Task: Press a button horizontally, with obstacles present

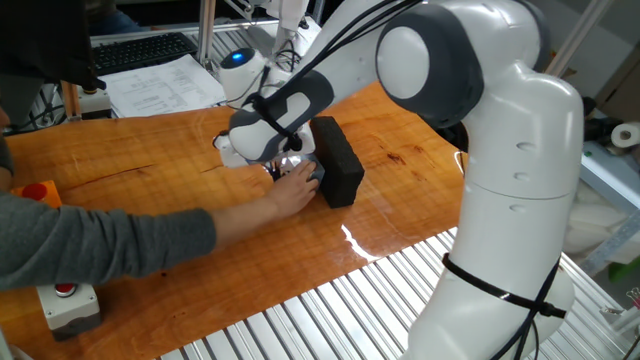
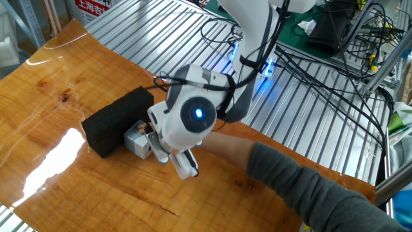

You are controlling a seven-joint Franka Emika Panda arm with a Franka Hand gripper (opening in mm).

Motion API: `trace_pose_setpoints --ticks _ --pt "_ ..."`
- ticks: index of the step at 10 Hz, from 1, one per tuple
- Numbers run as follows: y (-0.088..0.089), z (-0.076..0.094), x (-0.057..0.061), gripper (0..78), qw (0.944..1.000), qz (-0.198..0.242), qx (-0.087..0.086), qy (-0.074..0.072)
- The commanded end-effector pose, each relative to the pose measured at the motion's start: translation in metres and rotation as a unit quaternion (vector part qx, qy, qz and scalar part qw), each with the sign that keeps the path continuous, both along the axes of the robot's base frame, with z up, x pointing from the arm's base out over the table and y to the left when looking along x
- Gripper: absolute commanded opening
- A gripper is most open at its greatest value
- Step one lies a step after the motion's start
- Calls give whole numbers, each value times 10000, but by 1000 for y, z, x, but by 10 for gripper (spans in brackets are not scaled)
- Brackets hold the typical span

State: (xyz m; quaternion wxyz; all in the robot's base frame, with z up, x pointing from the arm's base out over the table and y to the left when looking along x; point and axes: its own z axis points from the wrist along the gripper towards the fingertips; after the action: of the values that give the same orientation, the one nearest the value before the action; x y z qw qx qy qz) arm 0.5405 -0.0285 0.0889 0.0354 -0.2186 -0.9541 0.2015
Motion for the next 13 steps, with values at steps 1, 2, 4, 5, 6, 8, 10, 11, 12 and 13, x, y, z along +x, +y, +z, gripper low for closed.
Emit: trace_pose_setpoints --ticks 1,2,4,5,6,8,10,11,12,13 --pt "7 14 2 0 9934 478 952 -434" --pt "12 24 5 0 9913 644 1048 -468" --pt "21 38 9 0 9881 734 1245 -517" --pt "27 46 11 0 9854 750 1425 -562" --pt "32 53 13 0 9831 789 1539 -604" --pt "37 65 15 0 9776 932 1746 -718" --pt "42 90 20 0 9708 1220 1921 -764" --pt "44 104 23 0 9669 1356 2031 -746" --pt "46 119 24 0 9630 1498 2122 -715" --pt "46 123 25 0 9618 1533 2153 -710"
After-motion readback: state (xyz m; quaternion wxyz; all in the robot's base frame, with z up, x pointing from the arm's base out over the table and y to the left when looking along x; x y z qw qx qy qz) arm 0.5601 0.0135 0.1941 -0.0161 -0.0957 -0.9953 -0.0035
